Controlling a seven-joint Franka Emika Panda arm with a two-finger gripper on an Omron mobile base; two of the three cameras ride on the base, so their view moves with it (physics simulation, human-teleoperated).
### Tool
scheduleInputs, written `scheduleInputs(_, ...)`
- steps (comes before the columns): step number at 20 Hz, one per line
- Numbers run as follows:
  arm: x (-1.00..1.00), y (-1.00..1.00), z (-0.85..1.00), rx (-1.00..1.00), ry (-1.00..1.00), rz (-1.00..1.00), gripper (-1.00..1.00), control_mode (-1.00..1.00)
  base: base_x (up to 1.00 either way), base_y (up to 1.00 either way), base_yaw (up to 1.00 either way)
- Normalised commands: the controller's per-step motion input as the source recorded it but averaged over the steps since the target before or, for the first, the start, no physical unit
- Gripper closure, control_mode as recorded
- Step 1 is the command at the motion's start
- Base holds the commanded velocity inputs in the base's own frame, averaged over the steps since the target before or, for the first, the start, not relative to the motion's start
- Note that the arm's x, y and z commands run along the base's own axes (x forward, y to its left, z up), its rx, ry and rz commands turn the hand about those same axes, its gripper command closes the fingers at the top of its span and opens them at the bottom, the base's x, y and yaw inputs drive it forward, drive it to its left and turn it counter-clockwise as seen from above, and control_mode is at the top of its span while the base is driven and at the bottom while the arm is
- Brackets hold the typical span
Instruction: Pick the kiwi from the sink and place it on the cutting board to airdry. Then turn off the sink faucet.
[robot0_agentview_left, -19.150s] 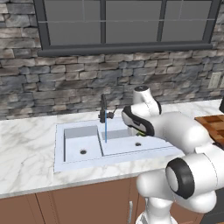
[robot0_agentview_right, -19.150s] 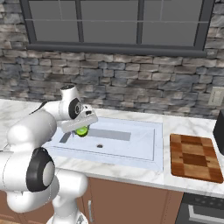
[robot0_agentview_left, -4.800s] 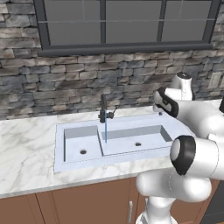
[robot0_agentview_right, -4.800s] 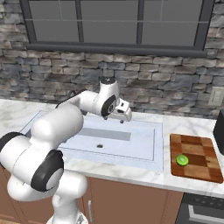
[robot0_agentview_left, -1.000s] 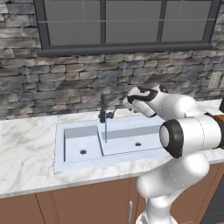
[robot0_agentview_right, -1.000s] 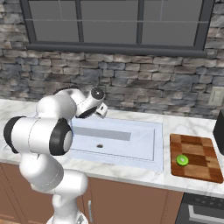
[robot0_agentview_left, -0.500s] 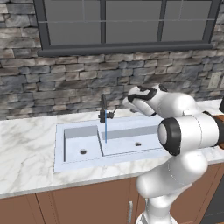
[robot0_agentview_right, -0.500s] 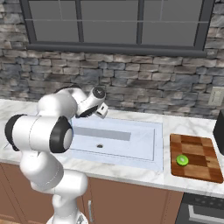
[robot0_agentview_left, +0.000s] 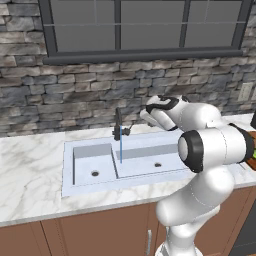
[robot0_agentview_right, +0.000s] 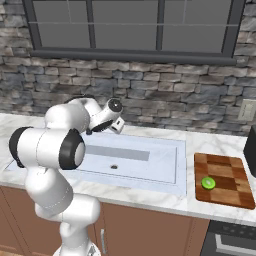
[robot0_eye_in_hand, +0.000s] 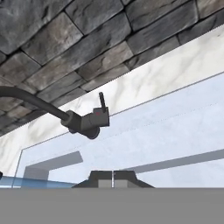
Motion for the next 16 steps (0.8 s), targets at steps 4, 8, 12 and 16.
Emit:
scheduleInputs(4,0.1,0.0,0.0,0.04,-0.01,0.0,1.0,-1.0,0.0,0.0,0.0)
scheduleInputs(8,0.08,0.0,-0.07,0.02,-0.02,0.0,1.0,-1.0,0.0,0.0,0.0)
scheduleInputs(12,0.03,0.07,-0.15,0.0,-0.04,0.0,1.0,-1.0,0.0,0.0,0.0)
scheduleInputs(16,0.02,0.1,-0.16,0.0,-0.06,0.0,1.0,-1.0,0.0,0.0,0.0)
